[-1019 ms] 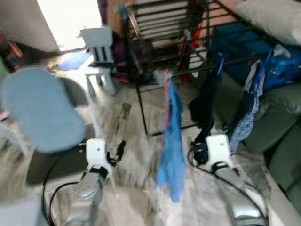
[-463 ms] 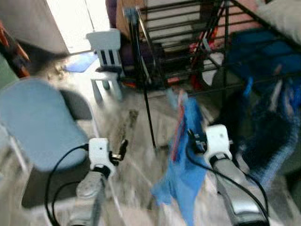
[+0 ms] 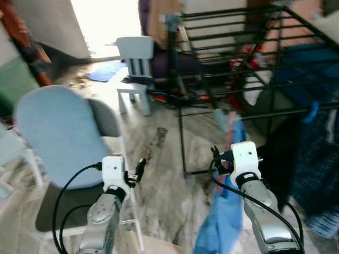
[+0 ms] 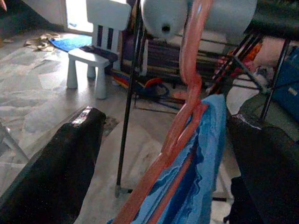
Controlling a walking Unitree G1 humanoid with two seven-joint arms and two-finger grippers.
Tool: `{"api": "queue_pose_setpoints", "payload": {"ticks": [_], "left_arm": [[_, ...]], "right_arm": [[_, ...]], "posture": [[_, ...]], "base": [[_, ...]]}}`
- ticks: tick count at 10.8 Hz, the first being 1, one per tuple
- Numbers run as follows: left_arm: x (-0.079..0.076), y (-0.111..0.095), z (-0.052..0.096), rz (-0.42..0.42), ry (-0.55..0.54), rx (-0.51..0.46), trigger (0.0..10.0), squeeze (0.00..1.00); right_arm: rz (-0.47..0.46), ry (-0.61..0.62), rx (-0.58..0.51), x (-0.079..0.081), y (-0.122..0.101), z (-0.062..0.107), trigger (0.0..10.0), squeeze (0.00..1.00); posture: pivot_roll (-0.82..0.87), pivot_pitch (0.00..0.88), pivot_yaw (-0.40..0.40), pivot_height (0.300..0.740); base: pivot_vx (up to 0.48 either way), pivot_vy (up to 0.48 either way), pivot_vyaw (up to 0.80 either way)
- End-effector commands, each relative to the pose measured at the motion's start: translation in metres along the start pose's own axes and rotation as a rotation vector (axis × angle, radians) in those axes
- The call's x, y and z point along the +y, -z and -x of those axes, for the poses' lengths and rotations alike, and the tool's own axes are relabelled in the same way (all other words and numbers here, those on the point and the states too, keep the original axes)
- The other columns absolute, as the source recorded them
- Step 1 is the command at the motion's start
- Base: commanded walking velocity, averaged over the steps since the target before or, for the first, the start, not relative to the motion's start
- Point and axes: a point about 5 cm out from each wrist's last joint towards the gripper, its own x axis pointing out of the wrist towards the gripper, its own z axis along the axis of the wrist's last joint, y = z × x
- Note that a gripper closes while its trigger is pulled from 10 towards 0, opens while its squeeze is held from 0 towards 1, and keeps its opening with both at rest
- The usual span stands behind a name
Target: Hang hanger
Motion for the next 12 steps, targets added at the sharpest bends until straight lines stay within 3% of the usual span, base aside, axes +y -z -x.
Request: {"api": "queue_pose_setpoints", "payload": {"ticks": [1,5,10,12], "left_arm": [[-0.005,0.000,-0.001,-0.001,0.016,0.006,10.0,0.00],[-0.009,0.006,-0.002,0.002,0.054,0.057,10.0,0.00],[-0.014,0.007,-0.004,0.008,0.092,0.078,10.0,0.00],[-0.017,0.008,-0.004,0.014,0.102,0.084,10.0,0.00]], "right_arm": [[0.001,0.003,-0.009,-0.002,-0.004,0.003,10.0,0.00],[-0.042,-0.090,0.102,0.004,0.002,0.030,10.0,0.00],[-0.134,-0.277,0.262,0.019,0.017,0.033,10.0,0.00],[-0.087,-0.213,0.332,0.008,0.028,0.034,10.0,0.00]], "posture": [[-0.22,0.000,0.089,0.740],[-0.24,0.000,0.097,0.740],[-0.24,0.000,0.092,0.740],[-0.24,0.000,0.094,0.740]], "base": [[0.000,0.000,0.00],[0.000,0.000,0.00],[0.000,0.000,0.00],[0.000,0.000,0.00]]}}
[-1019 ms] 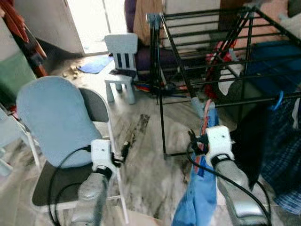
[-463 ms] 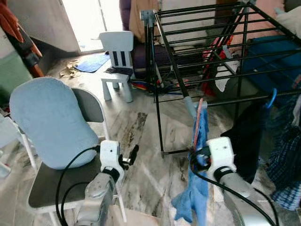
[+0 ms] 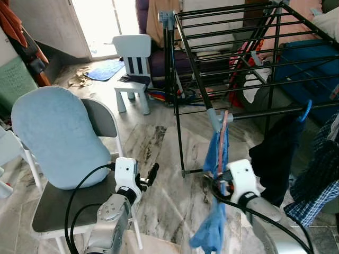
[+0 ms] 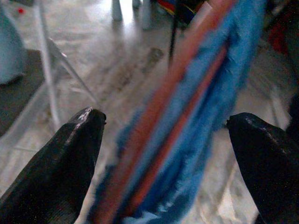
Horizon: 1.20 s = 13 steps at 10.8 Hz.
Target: Hang hanger
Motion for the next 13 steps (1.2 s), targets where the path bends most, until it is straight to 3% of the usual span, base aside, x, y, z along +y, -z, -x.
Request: {"api": "queue_pose_setpoints", "payload": {"ticks": [1,3,5,8,10,11,12,13], "left_arm": [[0.001,0.002,0.000,0.000,0.006,0.016,10.0,0.00],[0.000,0.002,0.000,-0.002,0.013,0.018,10.0,0.00],[0.000,0.001,-0.001,-0.003,0.019,0.022,10.0,0.00],[0.000,0.002,-0.002,-0.008,0.016,0.030,10.0,0.00],[0.001,0.002,-0.002,-0.012,0.008,0.039,10.0,0.00],[0.001,0.002,-0.002,-0.012,0.008,0.041,10.0,0.00],[0.000,0.003,-0.003,-0.014,0.009,0.046,10.0,0.00],[0.000,0.004,-0.003,-0.014,0.010,0.050,10.0,0.00]], "right_arm": [[0.008,0.052,0.022,-0.008,0.002,-0.001,10.0,0.00],[0.027,0.162,0.024,-0.027,0.000,0.000,10.0,0.00],[0.043,0.184,-0.007,-0.031,-0.007,-0.001,10.0,0.00],[0.044,0.076,-0.039,-0.020,-0.014,-0.007,10.0,0.00],[0.031,0.062,-0.039,-0.026,-0.019,-0.013,10.0,0.00],[0.028,0.058,-0.037,-0.027,-0.019,-0.015,7.1,0.00],[0.027,0.057,-0.030,-0.031,-0.017,-0.016,0.0,0.00],[0.029,0.053,-0.024,-0.032,-0.015,-0.017,0.0,0.00]], "posture": [[-0.25,0.000,0.097,0.740],[-0.25,0.000,0.103,0.740],[-0.25,0.000,0.106,0.740],[-0.24,0.000,0.103,0.740],[-0.24,0.000,0.100,0.740],[-0.24,0.000,0.100,0.740],[-0.24,0.000,0.098,0.740],[-0.24,0.000,0.099,0.740]], "base": [[0.000,0.000,0.00],[0.000,0.000,0.00],[0.000,0.000,0.00],[0.000,0.000,0.00],[0.000,0.000,0.00],[0.000,0.000,0.00],[0.000,0.000,0.00],[0.000,0.000,0.00]]}}
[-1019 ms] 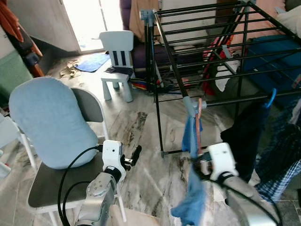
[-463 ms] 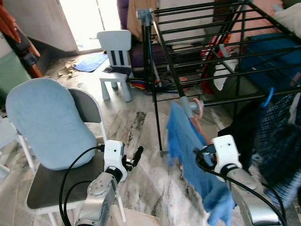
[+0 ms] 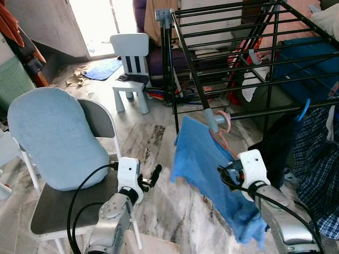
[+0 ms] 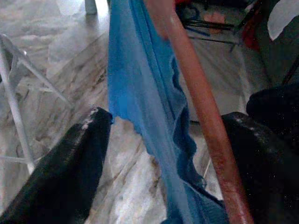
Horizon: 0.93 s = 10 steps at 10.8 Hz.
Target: Hang hanger
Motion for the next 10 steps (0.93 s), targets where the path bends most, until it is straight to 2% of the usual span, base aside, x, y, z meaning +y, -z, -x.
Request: {"api": "queue_pose_setpoints", "payload": {"ticks": [1,4,5,6,8,9,10], "left_arm": [[0.002,0.001,-0.001,-0.013,-0.013,0.018,10.0,0.00],[0.002,0.001,-0.002,-0.015,-0.020,0.025,10.0,0.00],[0.002,0.002,-0.002,-0.015,-0.022,0.027,10.0,0.00],[0.002,0.002,-0.002,-0.015,-0.025,0.030,10.0,0.00],[0.002,0.003,-0.002,-0.017,-0.024,0.040,10.0,0.00],[0.002,0.004,-0.003,-0.020,-0.023,0.046,10.0,0.00],[0.002,0.005,-0.003,-0.020,-0.023,0.050,10.0,0.00]], "right_arm": [[-0.007,-0.007,-0.020,-0.003,-0.005,-0.003,0.0,0.00],[0.009,-0.019,-0.043,-0.010,-0.014,-0.010,0.0,0.00],[0.015,-0.033,-0.054,-0.009,-0.016,-0.012,2.0,0.00],[0.030,-0.039,-0.068,-0.009,-0.021,-0.013,10.0,0.00],[0.049,-0.045,-0.079,-0.009,-0.026,-0.013,10.0,0.00],[0.059,-0.042,-0.076,-0.009,-0.026,-0.013,9.3,0.00],[0.059,-0.041,-0.075,-0.009,-0.027,-0.013,3.7,0.00]], "posture": [[-0.24,0.000,0.097,0.740],[-0.23,0.000,0.092,0.740],[-0.23,0.000,0.092,0.740],[-0.23,0.000,0.094,0.740],[-0.23,0.000,0.095,0.740],[-0.24,0.000,0.095,0.740],[-0.24,0.000,0.095,0.740]], "base": [[0.000,0.000,0.00],[0.000,0.000,0.00],[0.000,0.000,0.00],[0.000,0.000,0.00],[0.000,0.000,0.00],[0.000,0.000,0.00],[0.000,0.000,0.00]]}}
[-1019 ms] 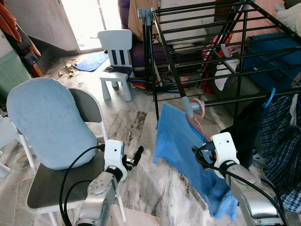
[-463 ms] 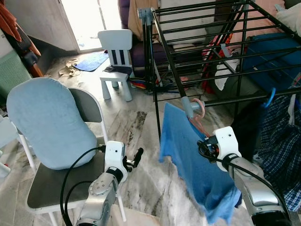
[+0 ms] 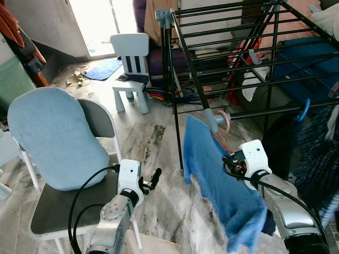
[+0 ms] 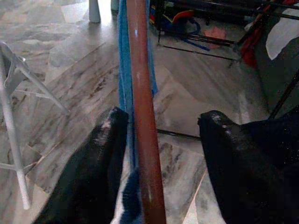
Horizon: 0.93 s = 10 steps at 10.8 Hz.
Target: Hang hanger
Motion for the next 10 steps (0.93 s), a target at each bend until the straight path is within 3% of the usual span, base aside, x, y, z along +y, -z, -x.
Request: {"api": "queue_pose_setpoints", "payload": {"ticks": [1,10], "left_arm": [[0.0013,-0.0003,-0.0019,-0.011,-0.005,0.014,10.0,0.00],[-0.0005,0.0018,-0.0024,-0.020,-0.006,0.031,10.0,0.00]], "right_arm": [[0.007,-0.009,-0.026,0.0017,-0.0090,-0.0008,0.0,0.00],[0.020,-0.011,-0.014,0.0051,-0.0058,0.0000,0.0,0.00]], "posture": [[-0.24,0.000,0.096,0.740],[-0.24,0.000,0.098,0.740]], "base": [[0.000,0.000,0.00],[0.000,0.000,0.00]]}}
